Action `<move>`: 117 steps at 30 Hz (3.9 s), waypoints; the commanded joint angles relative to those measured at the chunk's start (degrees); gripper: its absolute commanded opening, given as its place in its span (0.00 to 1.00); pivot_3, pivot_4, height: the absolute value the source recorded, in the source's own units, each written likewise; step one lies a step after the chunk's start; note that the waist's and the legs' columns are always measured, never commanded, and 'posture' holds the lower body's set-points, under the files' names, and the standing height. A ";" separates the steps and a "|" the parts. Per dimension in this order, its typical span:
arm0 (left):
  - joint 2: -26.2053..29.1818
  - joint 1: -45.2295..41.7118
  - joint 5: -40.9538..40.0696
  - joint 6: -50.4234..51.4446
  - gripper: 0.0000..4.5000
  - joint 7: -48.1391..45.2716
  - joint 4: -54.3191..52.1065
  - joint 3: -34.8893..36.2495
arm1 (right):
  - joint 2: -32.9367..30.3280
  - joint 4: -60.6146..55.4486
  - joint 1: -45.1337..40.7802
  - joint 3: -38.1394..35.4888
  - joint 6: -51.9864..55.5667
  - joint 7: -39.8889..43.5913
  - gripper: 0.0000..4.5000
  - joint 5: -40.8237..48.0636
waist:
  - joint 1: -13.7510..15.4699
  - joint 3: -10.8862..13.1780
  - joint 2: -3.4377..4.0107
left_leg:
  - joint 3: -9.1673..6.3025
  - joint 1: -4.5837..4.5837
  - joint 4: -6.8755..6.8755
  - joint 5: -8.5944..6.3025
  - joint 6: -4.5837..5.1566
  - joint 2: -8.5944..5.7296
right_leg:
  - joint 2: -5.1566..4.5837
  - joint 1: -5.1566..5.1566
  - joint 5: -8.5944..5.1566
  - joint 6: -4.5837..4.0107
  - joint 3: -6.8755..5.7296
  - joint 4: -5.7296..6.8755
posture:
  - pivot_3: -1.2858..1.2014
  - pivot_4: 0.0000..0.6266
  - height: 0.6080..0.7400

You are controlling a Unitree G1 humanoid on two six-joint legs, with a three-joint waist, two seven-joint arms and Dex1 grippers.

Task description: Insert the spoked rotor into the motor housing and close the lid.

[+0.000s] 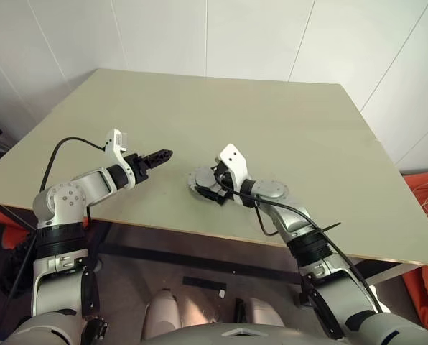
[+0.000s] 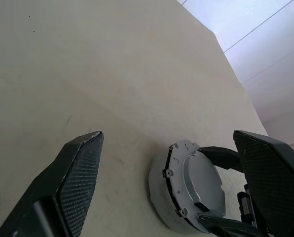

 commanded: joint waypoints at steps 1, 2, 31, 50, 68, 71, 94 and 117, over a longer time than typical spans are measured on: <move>0.28 -1.31 -0.33 -0.55 1.00 0.07 -2.08 0.96 | -0.05 0.27 -1.55 -1.40 -1.14 -0.30 0.89 -0.23 | 0.00 0.00 0.00 | 0.00 0.00 0.00 0.00 0.00 0.00 | 0.00 0.00 0.00 0.00 0.00 0.00 | 0.52 0.00 1.00; 0.19 -1.30 -0.31 -0.65 1.00 0.07 -2.06 0.94 | -0.20 0.42 -1.65 -1.44 -1.24 -0.30 0.84 -0.27 | 0.00 0.00 0.00 | 0.00 0.00 0.00 0.00 0.00 0.00 | 0.00 0.00 0.00 0.00 0.00 0.00 | 0.52 0.00 1.00; -0.56 -1.30 0.15 -1.95 1.00 -0.01 -1.66 0.63 | -1.57 0.77 -2.22 -0.22 1.38 2.28 0.70 -0.90 | 0.04 0.00 0.00 | 0.00 -0.05 -0.03 -0.03 0.04 -0.03 | -0.02 0.04 0.00 -0.01 -0.01 -0.13 | 0.52 0.00 1.00; -0.53 -0.81 -0.19 -1.74 1.00 0.46 -2.43 0.99 | -2.61 9.24 -2.61 0.42 -2.24 2.63 0.70 -3.36 | -0.07 0.00 -0.01 | 0.00 0.18 -0.03 -0.02 0.04 -0.01 | 0.02 0.17 -0.01 0.01 0.01 -0.11 | 0.52 0.00 1.00; -0.69 -0.95 -0.09 -1.94 1.00 0.47 -2.32 0.91 | -4.96 11.77 -2.81 1.79 -2.37 5.84 0.70 -3.61 | 0.02 -0.02 0.02 | -0.81 0.55 -0.14 -0.20 0.32 -0.84 | -0.43 0.76 -0.06 0.12 -0.24 -1.11 | 0.52 0.00 1.00; -1.69 -0.96 -0.41 -1.71 1.00 0.93 -2.39 0.73 | -5.12 11.13 -2.86 1.56 -1.49 6.44 0.70 -3.37 | 0.02 -0.05 -0.03 | -0.79 0.40 -0.27 -0.21 0.34 -0.90 | -0.48 1.05 -0.06 0.12 -0.20 -1.27 | 0.52 0.00 1.00; -11.77 -8.50 0.72 -2.12 0.01 2.86 9.52 -1.36 | -5.67 7.85 -1.62 1.42 0.64 6.03 0.70 -3.84 | 0.22 -0.12 -0.10 | -0.72 0.27 -0.56 -0.20 0.32 -0.92 | -0.47 0.73 -0.05 0.12 -0.13 -0.86 | 0.52 0.00 1.00; -15.39 -12.82 3.85 10.77 0.01 6.61 23.47 2.06 | -5.51 6.77 -1.06 0.84 0.68 4.38 0.70 -3.81 | 0.29 -0.12 -0.10 | -0.71 0.25 -0.60 -0.20 0.32 -0.92 | -0.48 0.74 -0.05 0.12 -0.15 -0.93 | 0.52 0.00 1.00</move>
